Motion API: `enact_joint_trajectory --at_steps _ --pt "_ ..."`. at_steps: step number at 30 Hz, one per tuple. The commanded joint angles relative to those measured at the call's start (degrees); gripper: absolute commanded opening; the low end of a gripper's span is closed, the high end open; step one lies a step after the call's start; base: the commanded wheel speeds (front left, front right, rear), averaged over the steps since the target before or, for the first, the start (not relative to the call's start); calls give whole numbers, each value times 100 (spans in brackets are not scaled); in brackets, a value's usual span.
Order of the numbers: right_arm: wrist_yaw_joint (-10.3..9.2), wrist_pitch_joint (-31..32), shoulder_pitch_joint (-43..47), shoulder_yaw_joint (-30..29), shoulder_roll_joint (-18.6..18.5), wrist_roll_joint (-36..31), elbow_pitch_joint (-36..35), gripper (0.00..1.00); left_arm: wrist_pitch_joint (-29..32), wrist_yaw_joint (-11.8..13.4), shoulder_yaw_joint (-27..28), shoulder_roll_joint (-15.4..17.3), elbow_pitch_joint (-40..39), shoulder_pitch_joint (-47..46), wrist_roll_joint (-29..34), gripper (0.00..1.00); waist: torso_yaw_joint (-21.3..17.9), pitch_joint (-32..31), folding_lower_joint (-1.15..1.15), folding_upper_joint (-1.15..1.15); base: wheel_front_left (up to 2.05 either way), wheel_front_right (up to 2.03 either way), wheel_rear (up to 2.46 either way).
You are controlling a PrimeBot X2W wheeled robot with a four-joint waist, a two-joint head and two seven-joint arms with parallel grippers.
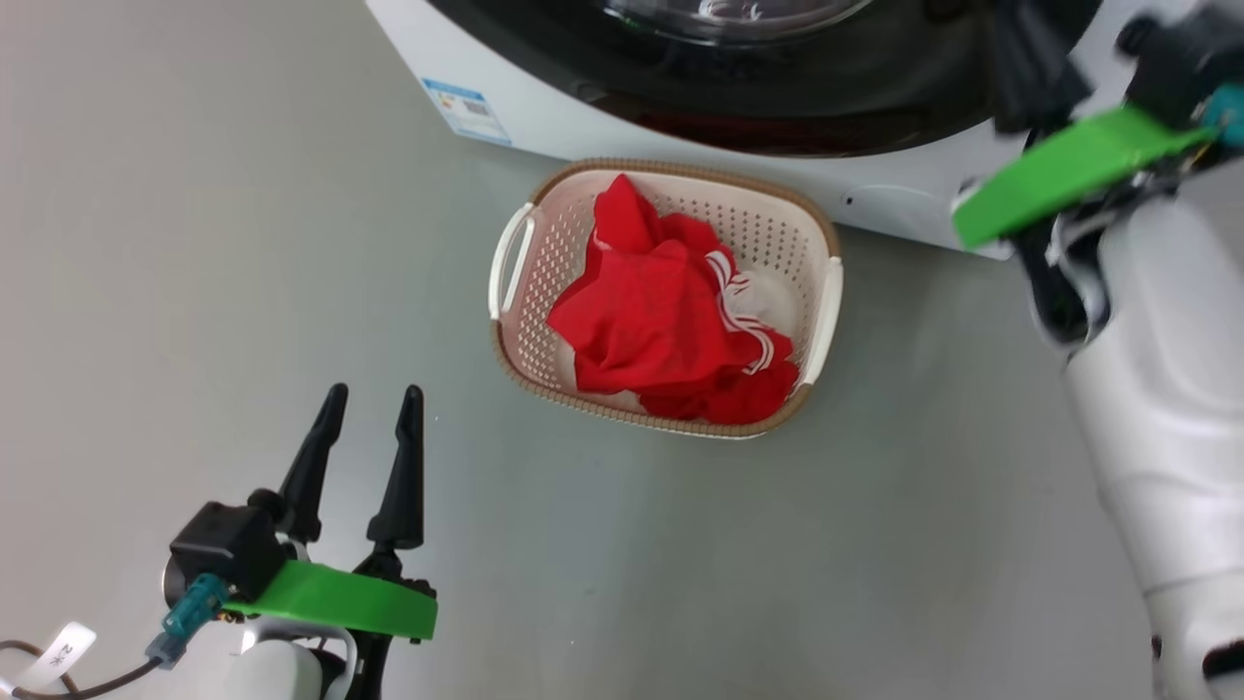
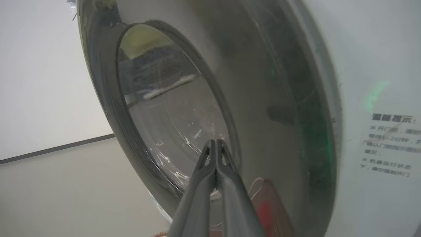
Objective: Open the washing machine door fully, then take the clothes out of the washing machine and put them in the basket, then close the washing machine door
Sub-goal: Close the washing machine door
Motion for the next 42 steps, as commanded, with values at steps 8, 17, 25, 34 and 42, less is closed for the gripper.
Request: enact_joint_trajectory --at_steps 8,17,25,34,42 --pt "-14 -26 1009 172 82 322 -370 100 -47 -18 352 296 49 90 -9 100 -415 -465 0 0 0 0 0" --pt "-14 -26 1946 94 120 359 -590 100 -47 -18 487 507 223 270 -110 100 -878 -854 0 0 0 0 0" --pt "-14 -26 2603 21 173 355 -714 100 -47 -18 613 620 317 384 -128 100 -1277 -1025 0 0 0 0 0" --pt "-14 -26 3248 -46 170 325 -742 100 -47 -18 702 726 379 576 -154 100 -1690 -1249 0 0 0 0 0" --pt "-14 -26 3718 -227 206 331 -860 100 -47 -18 787 757 461 827 -160 100 -1971 -1547 0 0 0 0 0"
